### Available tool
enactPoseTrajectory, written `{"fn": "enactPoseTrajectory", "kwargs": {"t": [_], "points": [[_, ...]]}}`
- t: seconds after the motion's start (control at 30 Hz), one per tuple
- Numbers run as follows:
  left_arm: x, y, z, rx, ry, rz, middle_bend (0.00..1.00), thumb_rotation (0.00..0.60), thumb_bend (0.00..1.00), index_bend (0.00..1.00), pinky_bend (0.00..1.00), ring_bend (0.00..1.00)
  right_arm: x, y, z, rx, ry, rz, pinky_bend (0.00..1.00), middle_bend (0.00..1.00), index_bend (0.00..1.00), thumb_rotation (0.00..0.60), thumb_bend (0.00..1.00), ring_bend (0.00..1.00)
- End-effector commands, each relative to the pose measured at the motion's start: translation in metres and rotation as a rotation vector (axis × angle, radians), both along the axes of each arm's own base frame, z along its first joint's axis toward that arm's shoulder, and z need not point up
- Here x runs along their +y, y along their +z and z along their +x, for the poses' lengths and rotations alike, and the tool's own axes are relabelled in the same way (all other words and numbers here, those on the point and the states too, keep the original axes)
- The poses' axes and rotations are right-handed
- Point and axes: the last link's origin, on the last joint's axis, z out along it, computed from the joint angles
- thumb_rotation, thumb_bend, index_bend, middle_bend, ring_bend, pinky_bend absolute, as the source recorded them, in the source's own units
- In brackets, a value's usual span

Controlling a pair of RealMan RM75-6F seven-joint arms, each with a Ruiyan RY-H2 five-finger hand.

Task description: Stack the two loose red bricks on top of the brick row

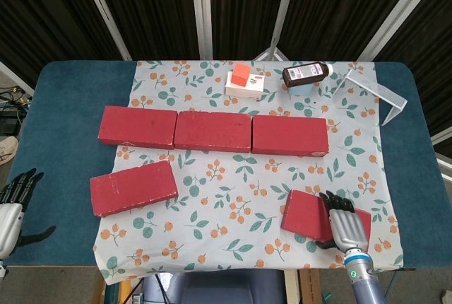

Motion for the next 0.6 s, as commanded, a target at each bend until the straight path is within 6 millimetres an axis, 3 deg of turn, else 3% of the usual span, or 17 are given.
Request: {"fn": "enactPoseTrajectory", "kwargs": {"t": [0.03, 0.37, 0.6], "points": [[0.0001, -0.0011, 0.0006, 0.003, 0.002, -0.001, 0.00, 0.600, 0.00, 0.05, 0.12, 0.00, -0.0027, -0.0008, -0.0008, 0.007, -0.004, 0.006, 0.00, 0.00, 0.00, 0.600, 0.05, 0.00], [0.0012, -0.0030, 0.0009, 0.010, 0.009, -0.003, 0.00, 0.600, 0.00, 0.05, 0.12, 0.00, -0.0082, -0.0049, -0.0002, 0.038, -0.003, 0.034, 0.00, 0.06, 0.00, 0.600, 0.05, 0.00], [0.0016, -0.0030, 0.0006, 0.011, 0.010, -0.002, 0.00, 0.600, 0.00, 0.05, 0.12, 0.00, -0.0121, -0.0084, -0.0012, 0.061, -0.006, 0.046, 0.00, 0.16, 0.00, 0.600, 0.05, 0.14]]}}
